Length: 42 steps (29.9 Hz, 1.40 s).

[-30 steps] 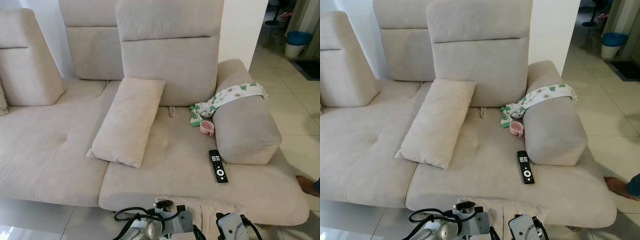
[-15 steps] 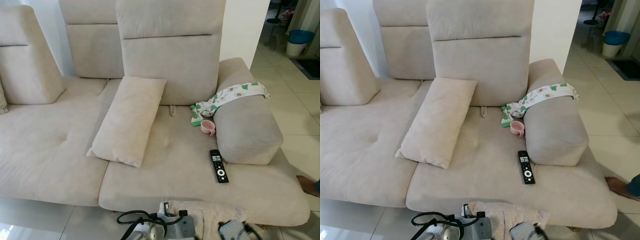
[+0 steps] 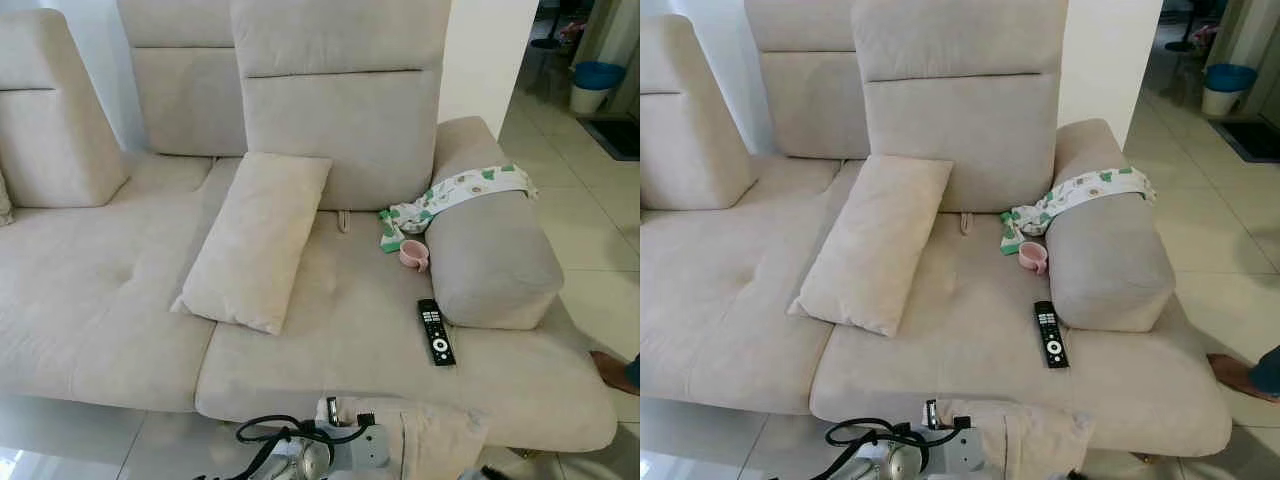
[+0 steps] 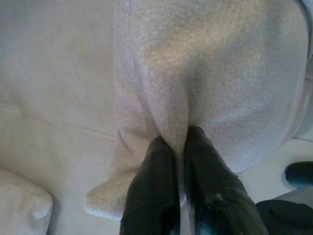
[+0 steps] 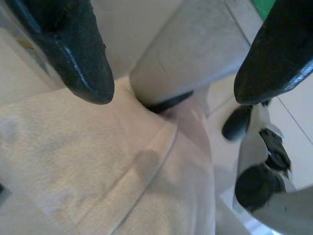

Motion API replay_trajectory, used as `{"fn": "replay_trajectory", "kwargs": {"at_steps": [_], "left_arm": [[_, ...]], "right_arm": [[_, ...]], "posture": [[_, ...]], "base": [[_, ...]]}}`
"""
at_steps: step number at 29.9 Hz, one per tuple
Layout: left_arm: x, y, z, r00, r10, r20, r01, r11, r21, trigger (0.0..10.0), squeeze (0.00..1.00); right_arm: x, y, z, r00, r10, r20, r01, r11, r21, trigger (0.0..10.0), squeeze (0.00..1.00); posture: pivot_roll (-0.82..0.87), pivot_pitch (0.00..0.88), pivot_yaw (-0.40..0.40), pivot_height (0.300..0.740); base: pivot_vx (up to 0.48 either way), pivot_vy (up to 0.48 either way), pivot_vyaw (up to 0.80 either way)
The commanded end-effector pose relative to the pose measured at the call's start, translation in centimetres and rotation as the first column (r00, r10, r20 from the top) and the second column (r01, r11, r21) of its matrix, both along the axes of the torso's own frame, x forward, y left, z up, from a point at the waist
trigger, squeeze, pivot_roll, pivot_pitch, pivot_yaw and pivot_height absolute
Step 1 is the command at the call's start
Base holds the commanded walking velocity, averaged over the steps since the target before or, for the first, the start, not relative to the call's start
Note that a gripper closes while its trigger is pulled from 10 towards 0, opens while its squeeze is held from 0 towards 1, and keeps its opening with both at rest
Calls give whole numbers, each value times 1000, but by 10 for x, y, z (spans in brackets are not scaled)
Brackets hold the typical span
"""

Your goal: Move the pillow to the sofa from floor

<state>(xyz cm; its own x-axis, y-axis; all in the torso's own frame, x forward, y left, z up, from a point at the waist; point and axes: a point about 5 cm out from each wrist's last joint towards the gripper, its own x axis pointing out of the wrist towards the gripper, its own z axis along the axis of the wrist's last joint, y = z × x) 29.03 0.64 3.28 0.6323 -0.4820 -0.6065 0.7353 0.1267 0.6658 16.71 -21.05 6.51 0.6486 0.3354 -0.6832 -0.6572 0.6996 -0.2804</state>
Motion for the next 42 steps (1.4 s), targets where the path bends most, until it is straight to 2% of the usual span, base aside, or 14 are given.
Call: {"fn": "replay_trajectory", "kwargs": {"at_steps": [1, 6, 7, 10, 15, 18, 19, 22, 26, 27, 32, 34, 35, 42], "left_arm": [[0, 5, -3, 1000, 16, -7, -16, 1000, 12, 10000, 0], [-1, 10, -4, 999, 37, -14, -37, 999, -4, 10000, 0], [-1, 10, -4, 999, 37, -14, -37, 999, -4, 10000, 0], [-2, 12, -5, 999, 41, -21, -41, 999, -6, 10000, 0], [-4, 12, -6, 999, 31, -24, -31, 1000, -5, 10000, 0], [-7, 10, -5, 1000, 7, -19, -7, 1000, 0, 10000, 0], [-7, 10, -5, 1000, 7, -19, -7, 1000, 0, 10000, 0], [-9, 11, -5, 1000, 7, -21, -7, 1000, -3, 10000, 0], [-11, 13, -6, 1000, 10, -23, -10, 1000, -4, 10000, 0], [-13, 15, -7, 1000, 12, -25, -12, 1000, -3, 10000, 0], [-14, 18, -7, 1000, 14, -26, -14, 1000, 0, 10000, 0], [-14, 19, -6, 1000, 15, -26, -15, 1000, 2, 10000, 0], [-14, 20, -4, 1000, 19, -25, -19, 1000, 3, 10000, 0], [-15, 20, 0, 1000, 23, -21, -23, 1000, 1, 10000, 0]], "right_arm": [[-7, -6, -4, 998, 23, -58, -25, 999, -46, 10000, 0], [-4, -36, 3, 999, -6, -43, -2, 984, -179, 10000, 0], [-4, -36, 3, 999, -6, -43, -2, 984, -179, 10000, 0], [4, -53, 3, 999, 7, -40, -17, 967, -255, 10000, 0], [14, -61, 2, 998, 48, -31, -55, 952, -300, 10000, 0], [37, -66, 6, 995, 91, 36, -71, 925, -374, 10000, 0], [37, -66, 6, 995, 91, 36, -71, 925, -374, 10000, 0], [63, -67, 15, 985, 104, 136, -38, 907, -419, 10000, 0], [77, -68, 18, 977, 127, 169, -36, 887, -460, 10000, 0], [88, -69, 19, 970, 158, 184, -52, 875, -481, 10000, 0], [97, -66, 16, 969, 167, 183, -69, 891, -450, 10000, 0], [100, -60, 11, 967, 195, 162, -111, 900, -421, 10000, 0], [102, -45, 3, 959, 249, 136, -189, 918, -348, 10000, 0], [117, -22, -5, 926, 344, 157, -279, 901, -331, 10000, 0]], "posture": [[-72, 93, 88, 615], [-75, 81, 81, 615], [-75, 81, 81, 615], [-72, 88, 81, 615], [-70, 93, 81, 615], [-52, 112, 83, 615], [-52, 112, 83, 615], [-33, 122, 84, 615], [-23, 126, 85, 615], [-11, 136, 88, 615], [-3, 144, 88, 615], [6, 149, 90, 615], [25, 159, 90, 615], [44, 166, 83, 615]], "base": [[0, 0, 0], [0, 0, 0], [0, 0, 0], [0, 0, 0], [0, 0, 0], [0, 0, 0], [0, 0, 0], [0, 0, 0], [0, 0, 0], [0, 0, 0], [0, 0, 0], [0, 0, 0], [0, 0, 0], [0, 0, 0]]}}
